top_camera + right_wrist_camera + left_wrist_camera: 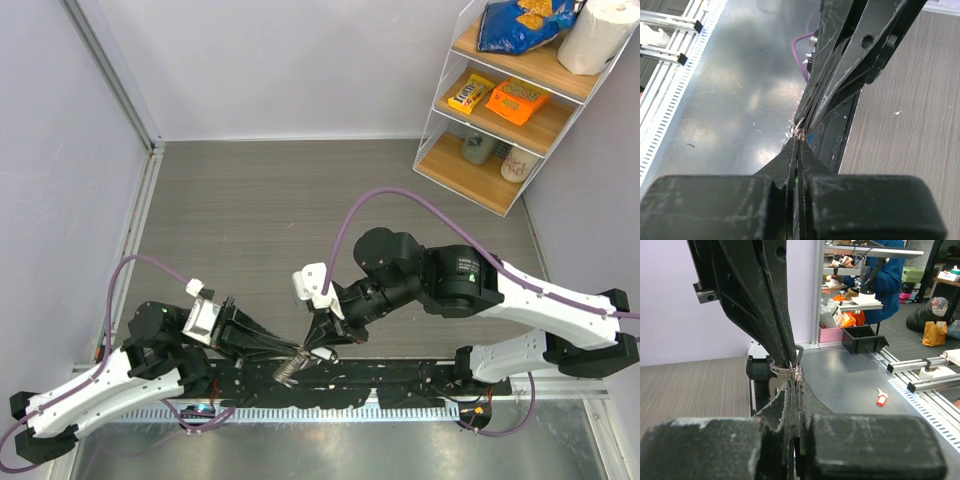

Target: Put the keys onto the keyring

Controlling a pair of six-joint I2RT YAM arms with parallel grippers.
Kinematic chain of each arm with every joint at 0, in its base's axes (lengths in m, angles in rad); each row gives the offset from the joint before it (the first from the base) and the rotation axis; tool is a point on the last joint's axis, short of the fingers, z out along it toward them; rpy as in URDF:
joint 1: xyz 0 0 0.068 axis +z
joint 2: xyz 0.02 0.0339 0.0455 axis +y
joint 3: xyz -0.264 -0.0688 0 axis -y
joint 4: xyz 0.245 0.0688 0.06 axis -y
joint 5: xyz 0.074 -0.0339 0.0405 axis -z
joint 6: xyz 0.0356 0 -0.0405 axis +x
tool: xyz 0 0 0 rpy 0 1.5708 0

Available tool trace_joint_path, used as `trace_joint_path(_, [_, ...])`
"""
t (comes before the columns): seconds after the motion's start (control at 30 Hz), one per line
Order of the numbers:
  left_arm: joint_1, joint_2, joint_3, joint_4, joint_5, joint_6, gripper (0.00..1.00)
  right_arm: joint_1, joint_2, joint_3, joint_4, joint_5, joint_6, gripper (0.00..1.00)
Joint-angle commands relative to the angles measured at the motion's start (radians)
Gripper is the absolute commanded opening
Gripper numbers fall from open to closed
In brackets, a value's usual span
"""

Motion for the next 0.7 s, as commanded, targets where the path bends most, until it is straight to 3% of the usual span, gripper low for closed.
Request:
trace_joint_path(0.0, [0.002,-0.018,0.039,0.107,-0.022,-0.009,0.0,0.012,-0.055,-0.04,0.012,-0.009,-0.01,0.05])
trace_joint_path(0.67, [0.001,0.015,0.042,0.143,-0.022,-0.023,0.0,0.024,-0.124,-0.085,0.074,0.059,0.002,0.05])
